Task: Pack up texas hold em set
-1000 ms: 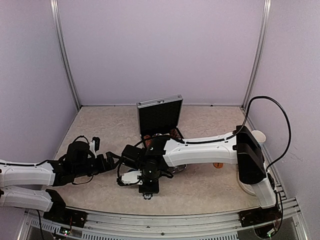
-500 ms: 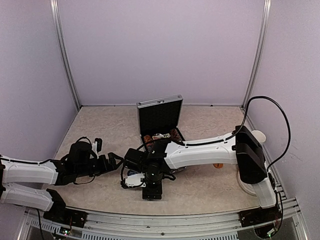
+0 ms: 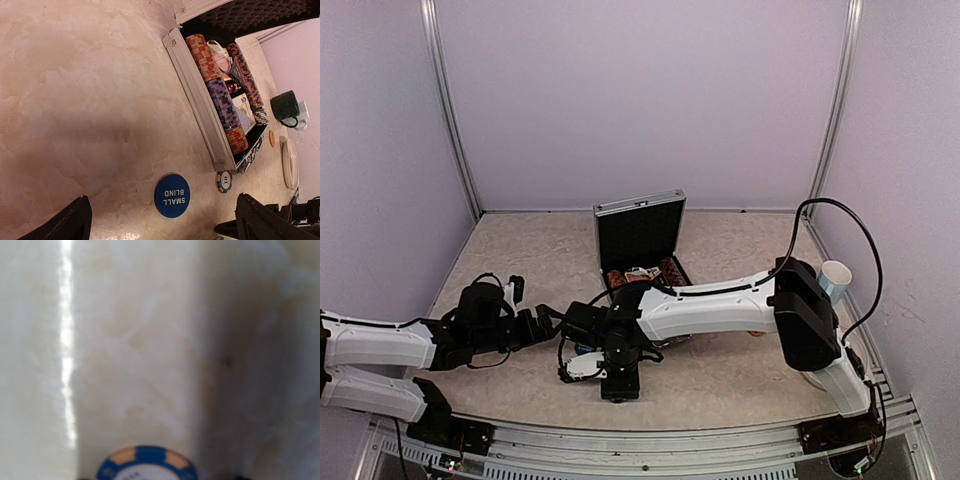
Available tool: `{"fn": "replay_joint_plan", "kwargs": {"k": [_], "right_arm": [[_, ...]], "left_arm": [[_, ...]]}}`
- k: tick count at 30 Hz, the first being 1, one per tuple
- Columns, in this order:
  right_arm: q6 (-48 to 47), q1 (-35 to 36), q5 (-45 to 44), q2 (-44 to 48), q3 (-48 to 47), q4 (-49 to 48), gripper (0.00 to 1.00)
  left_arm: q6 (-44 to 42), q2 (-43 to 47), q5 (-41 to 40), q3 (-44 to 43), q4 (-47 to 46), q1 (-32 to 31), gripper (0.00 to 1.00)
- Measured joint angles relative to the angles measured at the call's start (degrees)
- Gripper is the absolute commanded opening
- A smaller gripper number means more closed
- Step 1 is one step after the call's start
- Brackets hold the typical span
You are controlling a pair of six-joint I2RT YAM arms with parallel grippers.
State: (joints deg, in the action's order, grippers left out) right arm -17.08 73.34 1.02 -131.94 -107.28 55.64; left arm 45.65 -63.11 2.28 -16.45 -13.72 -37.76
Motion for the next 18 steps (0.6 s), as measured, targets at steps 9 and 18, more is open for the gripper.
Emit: {"fn": "replay_joint_plan", "kwargs": {"k": [9, 18], "right_arm": [[-0.2, 0.0, 1.8, -0.8, -1.2, 0.9, 0.47], [-0.1, 0.0, 1.1, -0.7, -1.2, 0.7, 0.47]], "left_arm": [[-0.7, 0.0, -0.2, 0.0, 0.0, 0.0, 0.99], [-0.7, 0.0, -0.2, 0.0, 0.0, 0.0, 0.99]]}}
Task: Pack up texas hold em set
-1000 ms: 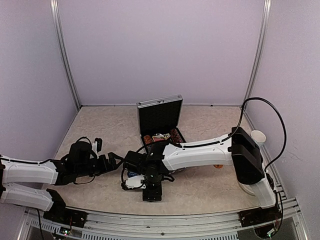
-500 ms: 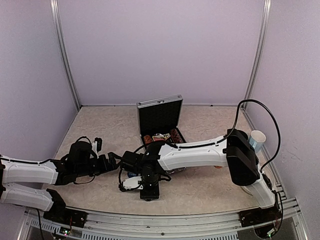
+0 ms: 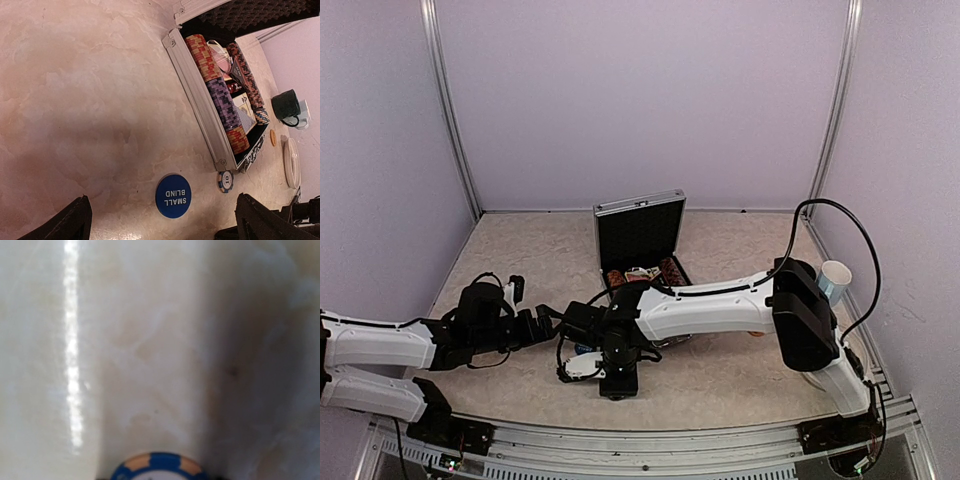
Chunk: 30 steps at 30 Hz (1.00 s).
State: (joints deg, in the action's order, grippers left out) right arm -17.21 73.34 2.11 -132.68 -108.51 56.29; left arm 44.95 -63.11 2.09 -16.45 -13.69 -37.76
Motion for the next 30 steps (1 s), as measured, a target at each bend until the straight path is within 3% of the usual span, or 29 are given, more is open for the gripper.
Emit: {"fn": "replay_joint_plan", "kwargs": {"k": [10, 15, 19, 30], "right_arm": [[0.1, 0.0, -4.9, 4.7, 1.1, -2.3, 0.49], [0.5, -0.2, -6.1, 7.8, 1.9, -3.8, 0.67], [0.4, -0.4, -4.5, 7.9, 2.1, -3.7, 0.75], [0.3, -0.7, 0.0, 2.1, 2.8, -3.4, 0.84]], "left_arm": [[0.0, 0.0, 0.1, 0.0, 0.0, 0.0, 0.99], [0.0, 0.0, 1.0, 0.0, -0.5, -0.1, 0.98], [0.0, 0.0, 1.4, 0.0, -1.1, -0.3, 0.99], [0.0, 0.0, 1.6, 0.0, -1.5, -0.4, 0.99]]}}
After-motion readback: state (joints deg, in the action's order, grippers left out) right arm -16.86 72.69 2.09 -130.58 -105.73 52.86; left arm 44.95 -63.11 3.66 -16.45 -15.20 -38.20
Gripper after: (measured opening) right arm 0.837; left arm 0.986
